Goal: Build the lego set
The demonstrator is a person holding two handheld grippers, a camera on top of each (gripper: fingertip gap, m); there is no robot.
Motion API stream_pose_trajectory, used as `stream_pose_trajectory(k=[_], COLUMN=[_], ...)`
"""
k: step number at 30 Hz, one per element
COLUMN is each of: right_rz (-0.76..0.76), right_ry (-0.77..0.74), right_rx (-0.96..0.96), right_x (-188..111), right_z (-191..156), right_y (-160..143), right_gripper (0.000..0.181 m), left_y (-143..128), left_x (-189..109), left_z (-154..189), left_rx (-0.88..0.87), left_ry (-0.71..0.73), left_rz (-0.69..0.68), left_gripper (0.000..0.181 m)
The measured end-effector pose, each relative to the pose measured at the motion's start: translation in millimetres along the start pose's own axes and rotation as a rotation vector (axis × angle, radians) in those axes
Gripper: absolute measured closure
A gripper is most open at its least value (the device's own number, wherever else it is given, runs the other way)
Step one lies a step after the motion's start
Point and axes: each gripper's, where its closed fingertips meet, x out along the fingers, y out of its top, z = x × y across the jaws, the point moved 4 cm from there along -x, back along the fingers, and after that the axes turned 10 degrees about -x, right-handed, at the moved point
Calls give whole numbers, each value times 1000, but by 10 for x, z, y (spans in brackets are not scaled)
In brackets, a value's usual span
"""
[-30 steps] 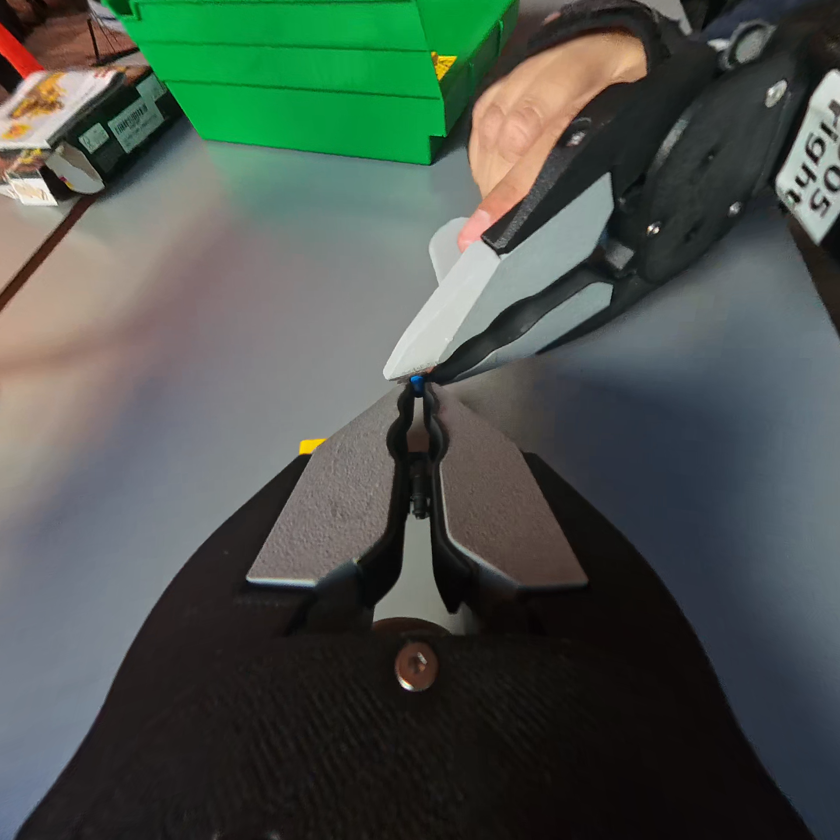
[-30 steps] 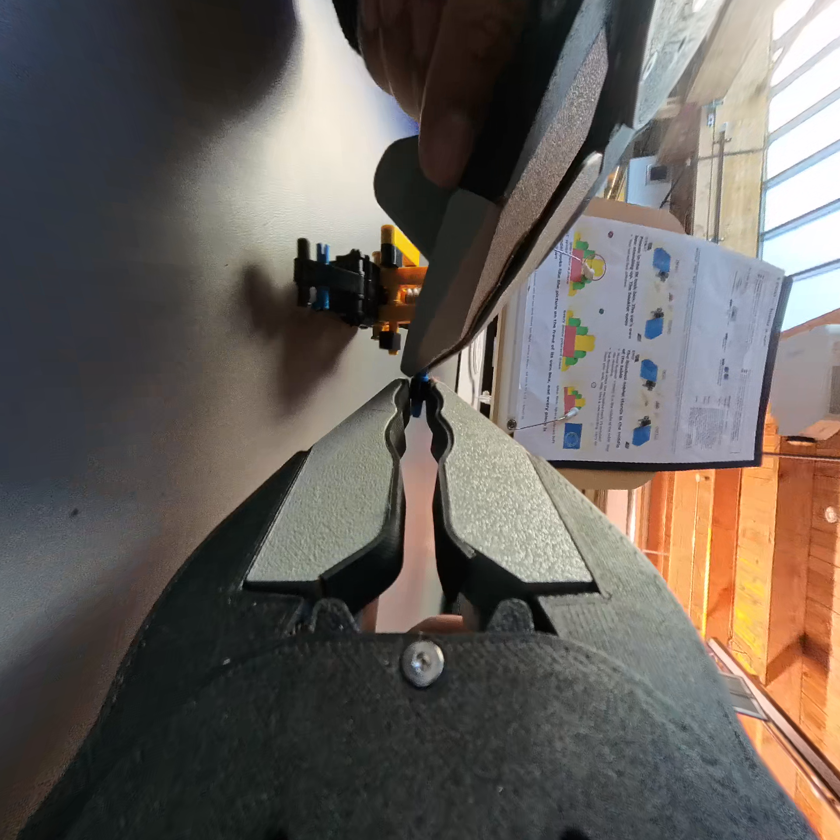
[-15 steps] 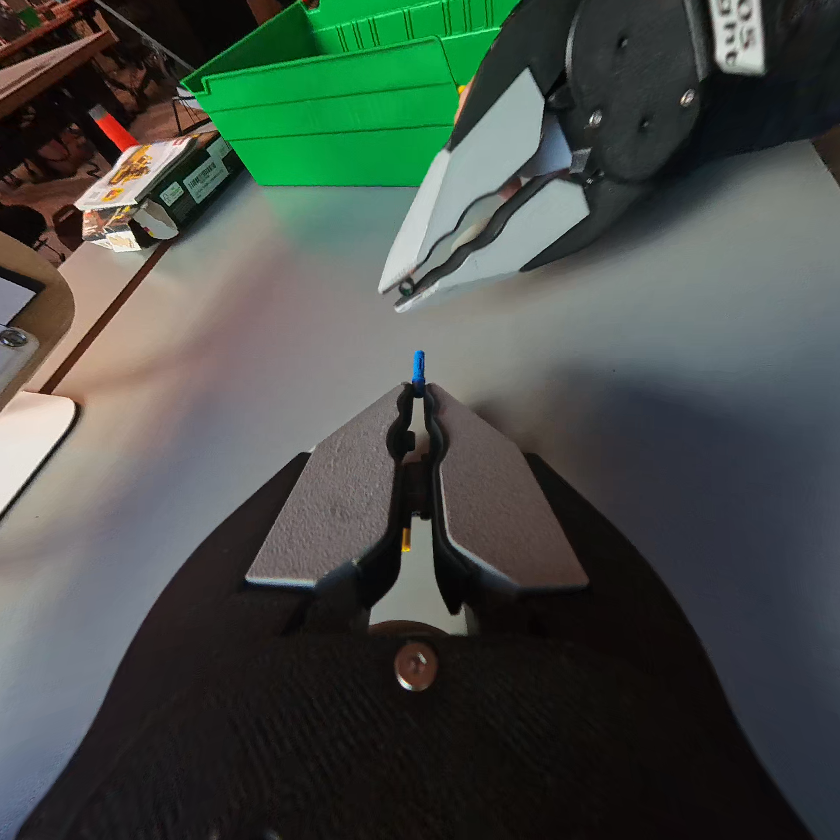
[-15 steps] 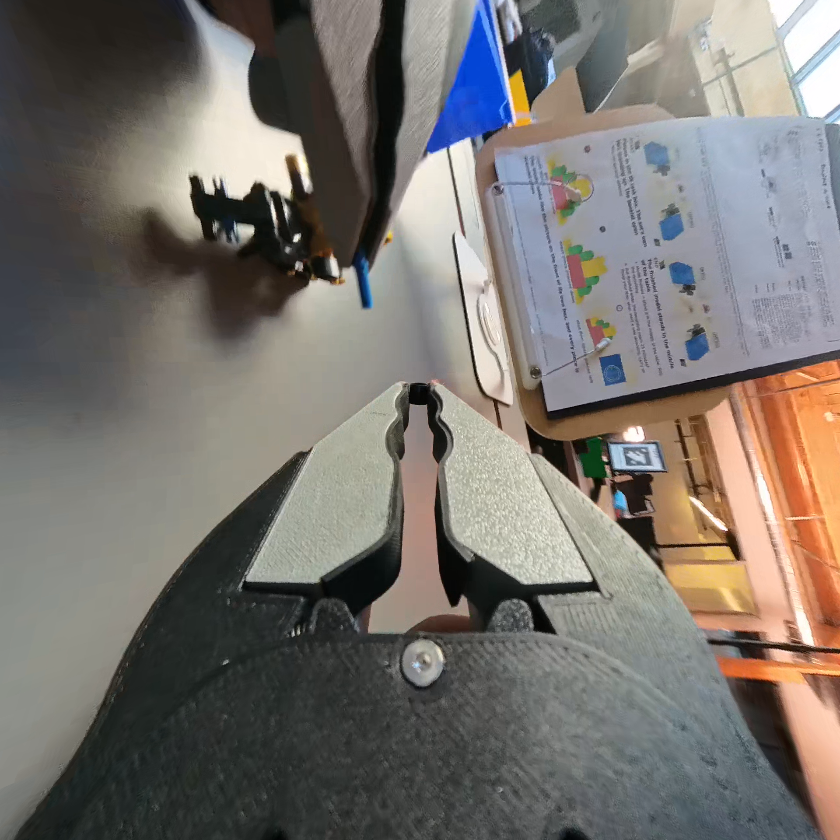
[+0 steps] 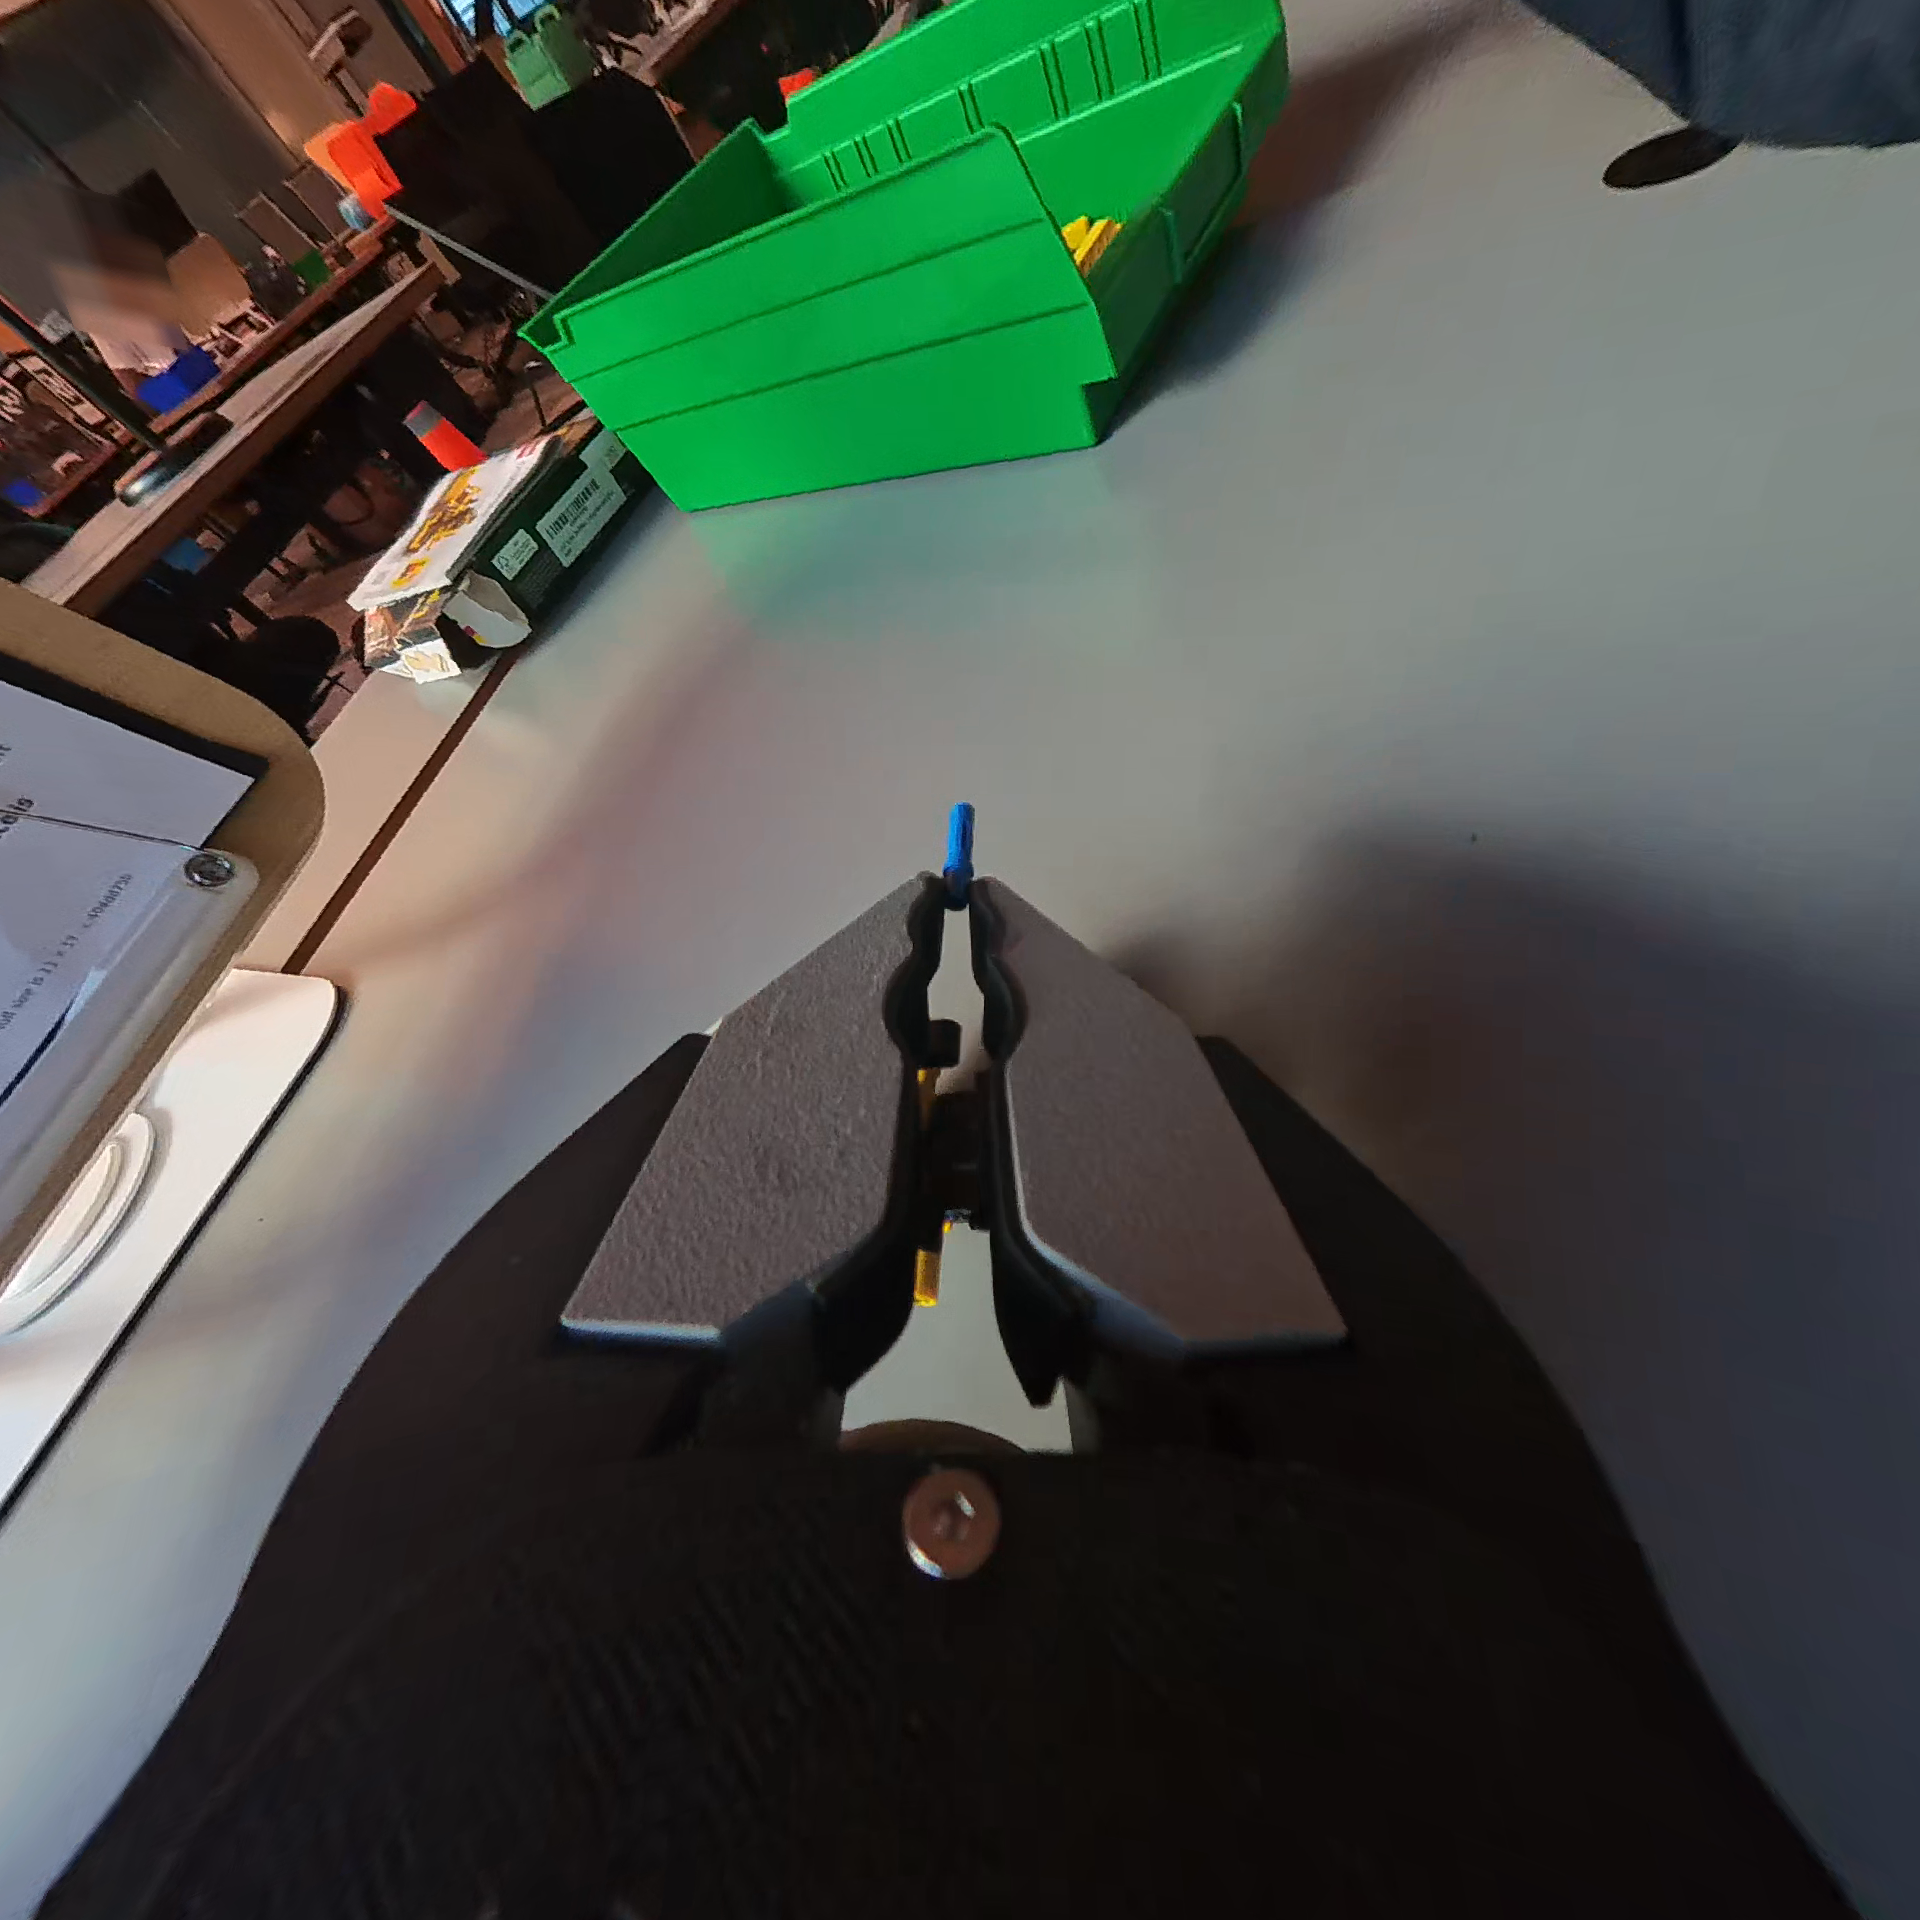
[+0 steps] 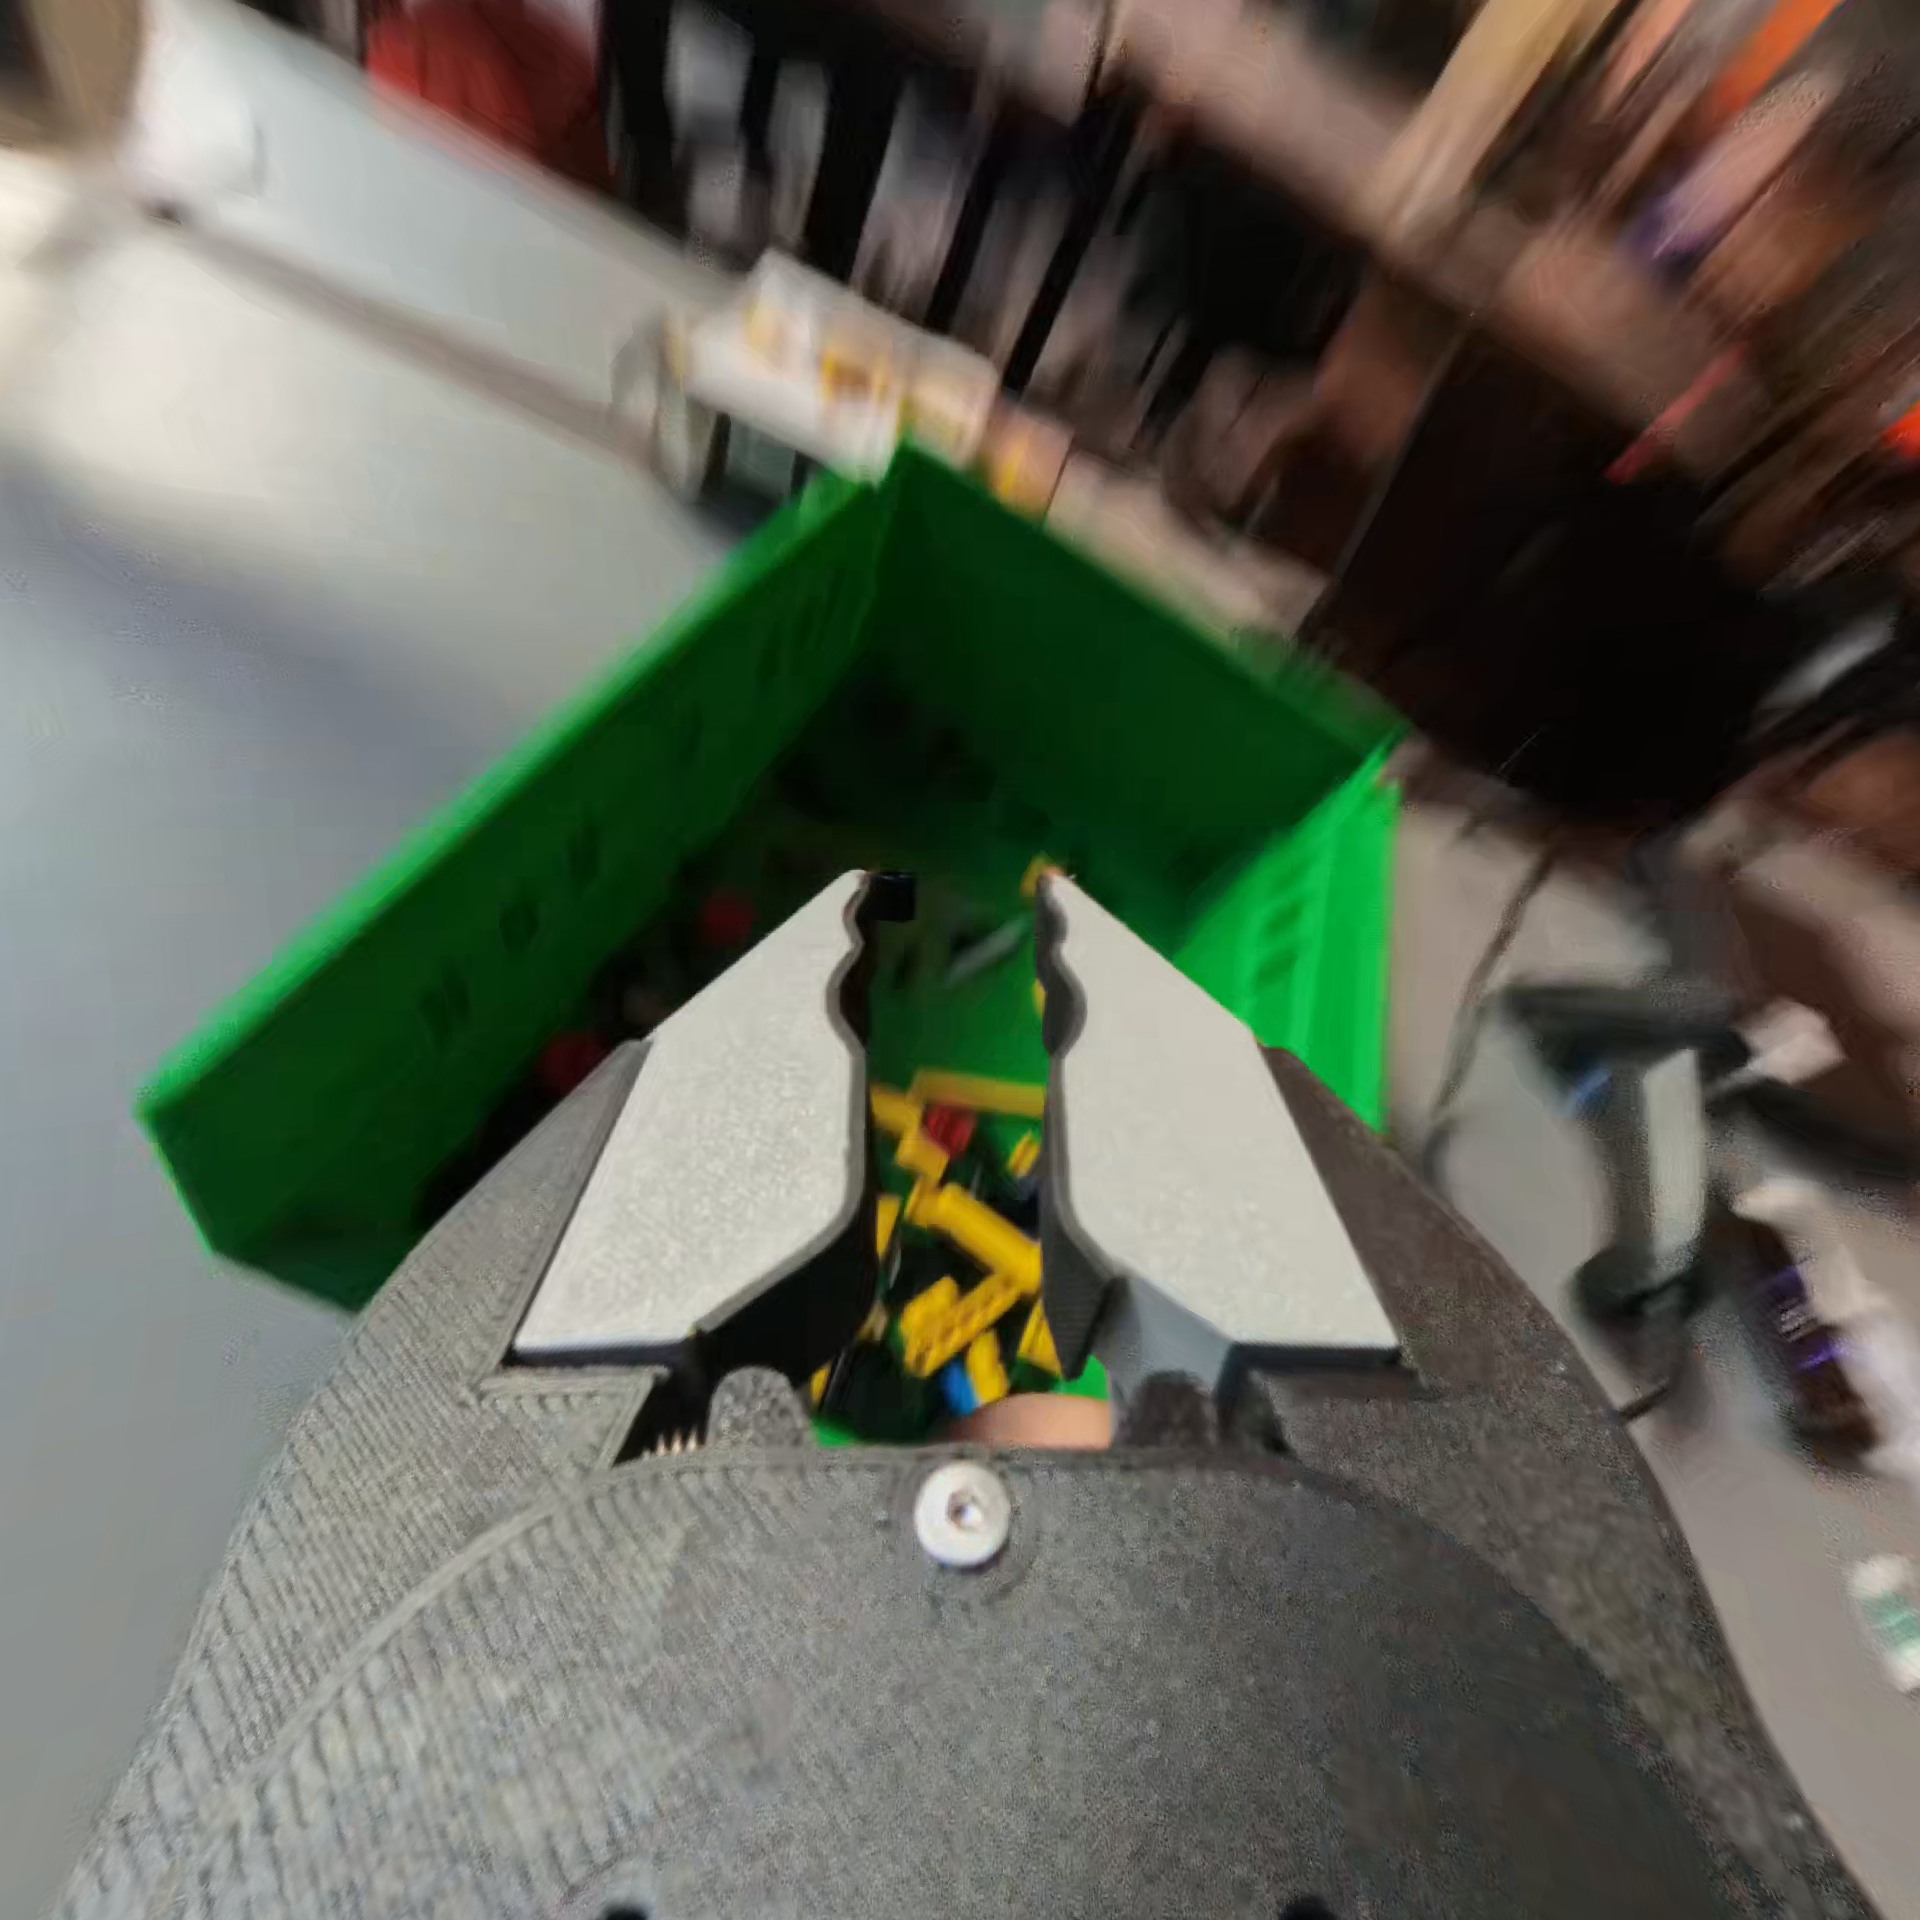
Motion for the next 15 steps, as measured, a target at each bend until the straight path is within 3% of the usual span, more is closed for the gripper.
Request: stream_pose_trajectory(k=[2,3,5,6,8,10,11,13,15], right_rz=[-192,-152,84,105,-59,-15,46,-54,-186], right_ry=[174,190,161,168,214,215,276,598,856], right_rx=[145,216,343,367,340,339,333,235,182], right_x=[168,157,41,23,106,121,84,11,-29], right_z=[7,66,235,260,181,152,71,-423,-856], right_y=[-356,-345,-161,-165,-377,-309,-194,-223,-383], right_gripper=[145,127,120,121,119,125,129,155,149], left_y=[13,18,22,24,36,41,41,41,34], left_x=[-11,-16,-22,-24,-33,-43,-46,-48,-40], left_z=[-23,-36,-72,-89,-117,-157,-168,-179,-172], left_rx=[-29,-43,-76,-93,-127,-164,-175,-186,-183], left_ry=[-7,-10,-10,-13,-26,-26,-28,-32,-35], left_rz=[14,19,25,29,44,54,56,58,50], left_gripper=[180,180,180,180,180,180,180,180,180])
